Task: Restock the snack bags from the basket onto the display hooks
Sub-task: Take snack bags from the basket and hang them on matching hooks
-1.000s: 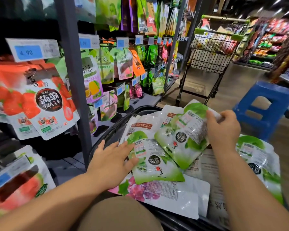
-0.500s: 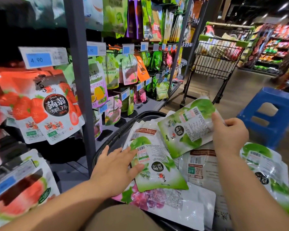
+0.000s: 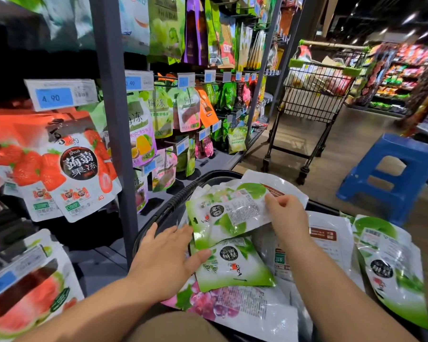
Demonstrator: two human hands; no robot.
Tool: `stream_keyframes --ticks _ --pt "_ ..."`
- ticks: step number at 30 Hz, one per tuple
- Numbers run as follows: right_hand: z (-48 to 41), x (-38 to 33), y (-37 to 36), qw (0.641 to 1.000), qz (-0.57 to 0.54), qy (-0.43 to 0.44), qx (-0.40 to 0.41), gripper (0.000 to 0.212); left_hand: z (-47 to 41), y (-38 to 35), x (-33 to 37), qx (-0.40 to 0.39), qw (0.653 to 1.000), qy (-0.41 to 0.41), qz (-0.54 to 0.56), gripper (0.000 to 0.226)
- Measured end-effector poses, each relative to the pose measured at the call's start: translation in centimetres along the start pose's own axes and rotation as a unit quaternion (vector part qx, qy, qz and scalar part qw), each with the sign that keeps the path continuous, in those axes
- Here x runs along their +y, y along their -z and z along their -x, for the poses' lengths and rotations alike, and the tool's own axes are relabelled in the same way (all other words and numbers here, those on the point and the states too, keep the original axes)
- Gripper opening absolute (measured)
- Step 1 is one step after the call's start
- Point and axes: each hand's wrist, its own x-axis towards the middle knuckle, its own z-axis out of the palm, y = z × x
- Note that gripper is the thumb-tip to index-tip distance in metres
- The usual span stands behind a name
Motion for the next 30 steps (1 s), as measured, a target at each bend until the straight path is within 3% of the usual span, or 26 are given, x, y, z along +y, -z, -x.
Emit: stream_keyframes --ticks 2,5,7,10,14,20,26,30 --pt "0.3 -0.1 0.7 0.998 0.032 0.039 -0.036 0.027 0.1 0.1 0.1 0.005 1.0 -0.001 0.002 0.139" --pt "1.2 0.0 1.7 0.976 0.12 0.105 -0.149 0.074 0.2 0.3 0.3 0.013 1.0 0.003 -0.004 0.143" --pt "1.5 0.0 2.4 0.937 0.24 0.153 -0.204 0.09 0.2 0.3 0.4 0.011 1.0 0.005 -0.004 0.146" --pt "1.4 0.0 2.7 0.912 0.303 0.178 -0.213 0.081 0.2 0.3 0.4 0.012 1.0 0.004 -0.006 0.146" --pt "0.7 0.9 2.5 0.925 0.212 0.285 -0.132 0.048 0.2 0.3 0.2 0.014 1.0 0.005 0.0 0.146" --pt "-0.1 1.3 1.5 0.889 0.164 0.424 -0.055 0.024 0.1 0.1 0.1 0.015 1.0 0.003 -0.001 0.144" --pt "-0.6 1.6 0.9 0.874 0.146 0.463 -0.02 0.031 0.2 0.1 0.0 0.019 1.0 -0.007 -0.004 0.133" --pt "-0.2 1.1 1.3 0.888 0.117 0.444 -0.026 0.028 0.1 -0.1 -0.3 0.026 1.0 -0.003 0.001 0.129"
